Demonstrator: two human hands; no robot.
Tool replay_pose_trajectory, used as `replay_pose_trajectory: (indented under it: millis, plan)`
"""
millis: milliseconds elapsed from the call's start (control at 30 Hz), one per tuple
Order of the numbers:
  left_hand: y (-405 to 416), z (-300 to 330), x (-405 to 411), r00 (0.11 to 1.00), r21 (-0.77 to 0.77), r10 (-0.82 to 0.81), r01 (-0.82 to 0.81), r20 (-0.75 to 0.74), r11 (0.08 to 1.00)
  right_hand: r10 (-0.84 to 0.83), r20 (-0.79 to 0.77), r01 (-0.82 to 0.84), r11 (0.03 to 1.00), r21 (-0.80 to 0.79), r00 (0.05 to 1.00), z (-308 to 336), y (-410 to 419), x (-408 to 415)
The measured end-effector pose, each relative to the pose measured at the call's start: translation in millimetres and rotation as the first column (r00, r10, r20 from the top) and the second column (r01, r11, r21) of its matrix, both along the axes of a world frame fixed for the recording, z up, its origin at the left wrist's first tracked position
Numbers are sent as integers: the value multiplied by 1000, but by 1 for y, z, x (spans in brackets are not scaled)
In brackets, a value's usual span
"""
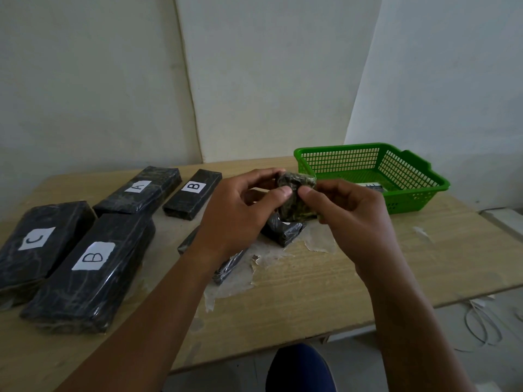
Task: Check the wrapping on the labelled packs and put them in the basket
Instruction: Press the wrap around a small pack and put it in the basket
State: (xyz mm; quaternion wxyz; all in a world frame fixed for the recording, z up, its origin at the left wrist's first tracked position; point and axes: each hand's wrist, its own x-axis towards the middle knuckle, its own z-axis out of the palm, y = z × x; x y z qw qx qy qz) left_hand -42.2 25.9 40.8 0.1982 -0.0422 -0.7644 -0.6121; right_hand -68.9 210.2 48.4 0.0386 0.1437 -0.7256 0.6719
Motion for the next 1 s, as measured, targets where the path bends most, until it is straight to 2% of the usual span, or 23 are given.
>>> replay_pose_trajectory:
  millis: [200, 367, 533, 667, 833, 1000]
  plan:
    - [-2, -1, -1, 996, 6, -46, 47, -70, 999, 8, -31, -9, 999, -46, 999, 1, 0, 3]
    - [-3, -1, 0, 996, 12, -55, 56, -68, 998, 6, -30, -8, 998, -56, 1000, 1, 0, 3]
    - [-1, 0, -2, 999, 92, -37, 35, 19, 995, -24, 1, 24, 999, -25, 1000, -1, -1, 1]
    - [0, 0, -5, 993, 218, -4, -23, 120, 976, 37, 128, -32, 999, -37, 991, -2, -1, -2]
    - [-3, 0, -4, 969, 327, -165, 99, 183, 940, 30, 213, -11, 996, -89, 977, -1, 1, -5]
    - [-2, 3, -3, 954, 401, -187, 81, 234, 913, 54, 242, -35, 996, -81, 969, 5, -1, -5]
